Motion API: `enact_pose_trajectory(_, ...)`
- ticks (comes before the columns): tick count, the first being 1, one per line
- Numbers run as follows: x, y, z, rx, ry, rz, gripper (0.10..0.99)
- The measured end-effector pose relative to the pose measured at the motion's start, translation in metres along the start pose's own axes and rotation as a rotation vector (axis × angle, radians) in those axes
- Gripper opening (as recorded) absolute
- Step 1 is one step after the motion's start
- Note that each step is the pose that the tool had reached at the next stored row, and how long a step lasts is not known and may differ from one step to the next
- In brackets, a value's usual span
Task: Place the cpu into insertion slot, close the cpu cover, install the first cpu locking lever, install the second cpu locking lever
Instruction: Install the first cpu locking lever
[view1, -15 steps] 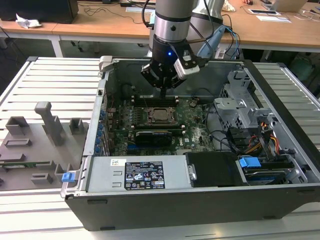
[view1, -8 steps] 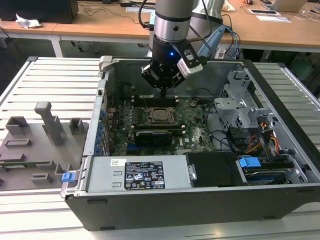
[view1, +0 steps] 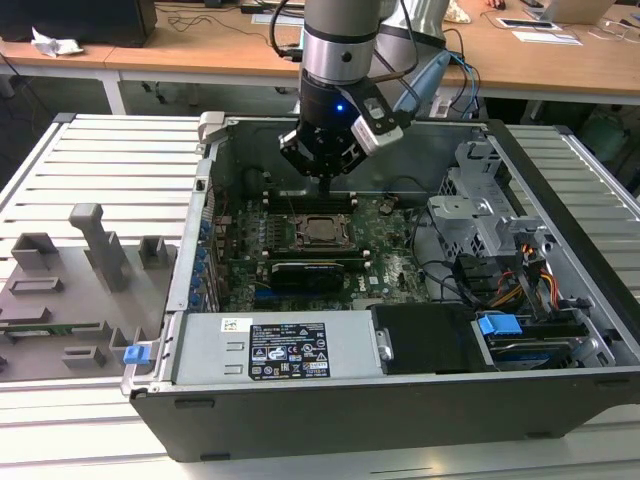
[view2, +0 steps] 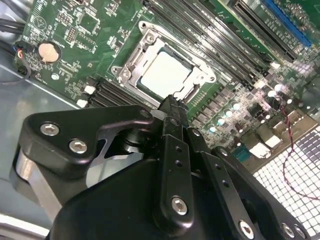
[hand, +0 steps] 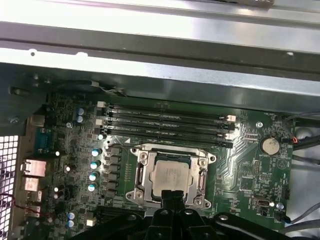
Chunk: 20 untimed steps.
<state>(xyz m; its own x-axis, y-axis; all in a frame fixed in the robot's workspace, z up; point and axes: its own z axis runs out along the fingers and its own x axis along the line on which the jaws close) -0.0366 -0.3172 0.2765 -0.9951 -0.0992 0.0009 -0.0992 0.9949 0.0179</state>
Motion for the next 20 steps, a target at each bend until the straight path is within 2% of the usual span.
enact_pose_trajectory(3,0.0091,0.0009,0.0005,-0.004,-0.0101,0.0,0.106)
enact_pose_trajectory(5,0.0112,0.0013,0.0009,-0.004,-0.0107,0.006,0.106)
enact_pose_trajectory(11,0.0134,0.0014,0.0026,-0.004,-0.0119,0.069,0.106)
enact_pose_trajectory(12,0.0159,0.0017,0.003,-0.004,-0.0121,0.071,0.106)
enact_pose_trajectory(14,0.0281,0.0029,0.0044,-0.004,-0.0119,0.071,0.106)
enact_pose_trajectory(16,0.0345,0.0036,0.0054,-0.004,-0.0121,0.071,0.106)
enact_pose_trajectory(20,0.0389,0.0039,0.007,-0.004,-0.0119,0.071,0.106)
